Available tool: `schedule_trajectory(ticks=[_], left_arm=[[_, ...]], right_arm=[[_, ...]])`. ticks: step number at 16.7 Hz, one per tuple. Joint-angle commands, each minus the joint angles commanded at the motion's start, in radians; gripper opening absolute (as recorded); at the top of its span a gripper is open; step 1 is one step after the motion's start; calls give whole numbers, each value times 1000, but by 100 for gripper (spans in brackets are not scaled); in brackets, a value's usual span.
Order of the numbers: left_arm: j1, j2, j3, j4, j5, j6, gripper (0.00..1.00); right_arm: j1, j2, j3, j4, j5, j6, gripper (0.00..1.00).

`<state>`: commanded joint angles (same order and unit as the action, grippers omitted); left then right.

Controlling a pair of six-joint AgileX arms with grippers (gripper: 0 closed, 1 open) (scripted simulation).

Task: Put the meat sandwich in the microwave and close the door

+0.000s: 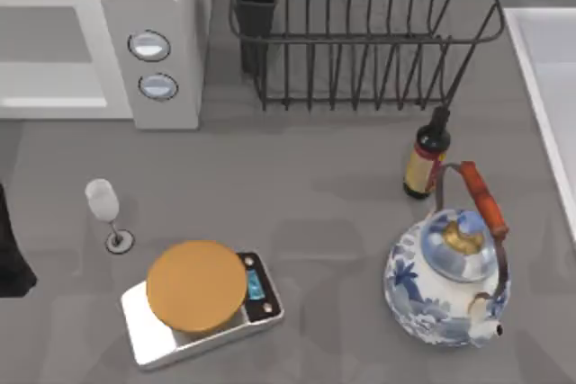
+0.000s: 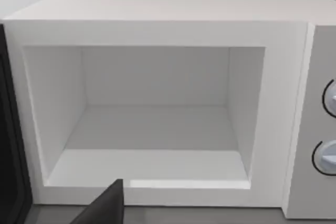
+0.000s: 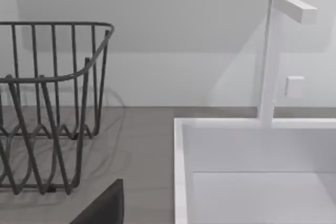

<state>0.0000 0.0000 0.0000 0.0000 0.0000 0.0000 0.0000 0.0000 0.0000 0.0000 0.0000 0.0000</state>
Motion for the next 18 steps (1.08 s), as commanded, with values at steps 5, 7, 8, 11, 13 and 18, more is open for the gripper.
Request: schedule_trajectory(ticks=[5, 7, 8, 11, 13, 18], left_arm=[[15, 61, 51, -39, -3, 33, 100], [35, 154, 126, -94, -4, 78, 100], [46, 215, 172, -129, -5, 107, 100], [86, 457, 336, -255, -4, 209, 100], [115, 656, 459, -352, -3, 286, 100], [193, 1123, 773, -605, 0, 485, 100]], right_arm=[[0, 0, 0, 0, 0, 0, 100], [0, 0, 0, 0, 0, 0, 100], [0, 0, 0, 0, 0, 0, 100], [0, 0, 0, 0, 0, 0, 100], [0, 0, 0, 0, 0, 0, 100], [0, 0, 0, 0, 0, 0, 100]])
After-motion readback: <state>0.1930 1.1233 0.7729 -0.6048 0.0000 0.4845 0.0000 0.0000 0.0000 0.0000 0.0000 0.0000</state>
